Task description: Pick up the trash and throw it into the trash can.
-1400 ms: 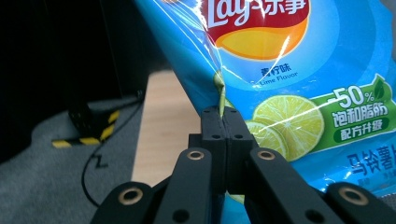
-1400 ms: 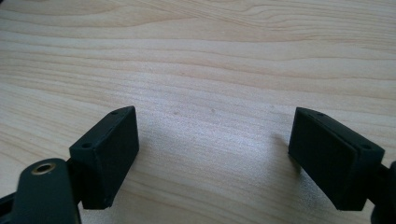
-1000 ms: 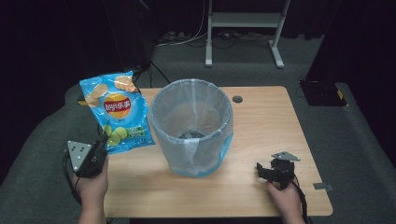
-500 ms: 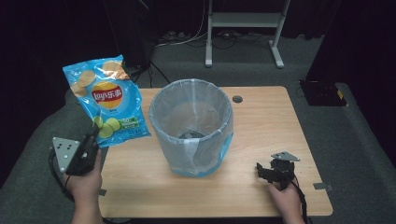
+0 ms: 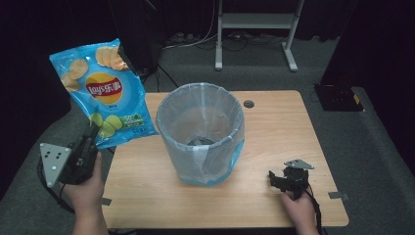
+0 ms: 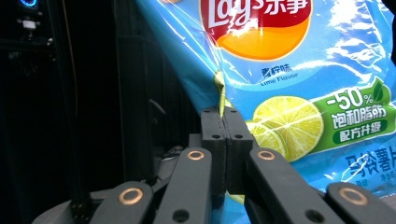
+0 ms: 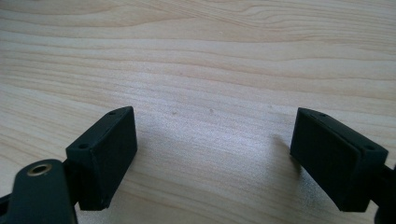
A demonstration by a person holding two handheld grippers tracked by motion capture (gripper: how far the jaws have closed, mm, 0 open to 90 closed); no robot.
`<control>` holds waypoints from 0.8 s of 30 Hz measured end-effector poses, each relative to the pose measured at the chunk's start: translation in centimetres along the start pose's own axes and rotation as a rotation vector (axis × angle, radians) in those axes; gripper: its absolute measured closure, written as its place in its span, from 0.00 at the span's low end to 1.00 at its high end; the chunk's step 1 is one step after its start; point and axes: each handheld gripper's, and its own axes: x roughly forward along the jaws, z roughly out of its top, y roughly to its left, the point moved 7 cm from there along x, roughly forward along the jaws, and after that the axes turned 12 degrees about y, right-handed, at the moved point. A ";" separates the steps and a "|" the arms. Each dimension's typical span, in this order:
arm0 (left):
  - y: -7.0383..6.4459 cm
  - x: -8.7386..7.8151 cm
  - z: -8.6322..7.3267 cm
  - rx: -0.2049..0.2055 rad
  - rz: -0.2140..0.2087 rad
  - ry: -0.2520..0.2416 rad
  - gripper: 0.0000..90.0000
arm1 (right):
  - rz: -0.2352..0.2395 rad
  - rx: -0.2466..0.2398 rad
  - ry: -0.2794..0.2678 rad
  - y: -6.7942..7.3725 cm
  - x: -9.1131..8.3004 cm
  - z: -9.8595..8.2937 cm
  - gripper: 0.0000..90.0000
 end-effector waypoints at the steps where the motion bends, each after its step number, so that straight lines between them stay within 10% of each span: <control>1: -0.3 0.1 0.2 -0.002 -0.008 -0.004 0.99 | 0.002 0.005 0.001 0.0 0.0 0.0 0.16; 24: -10.7 4.0 2.6 0.099 -0.164 -0.016 0.99 | 0.007 0.006 0.002 0.0 0.0 0.0 0.16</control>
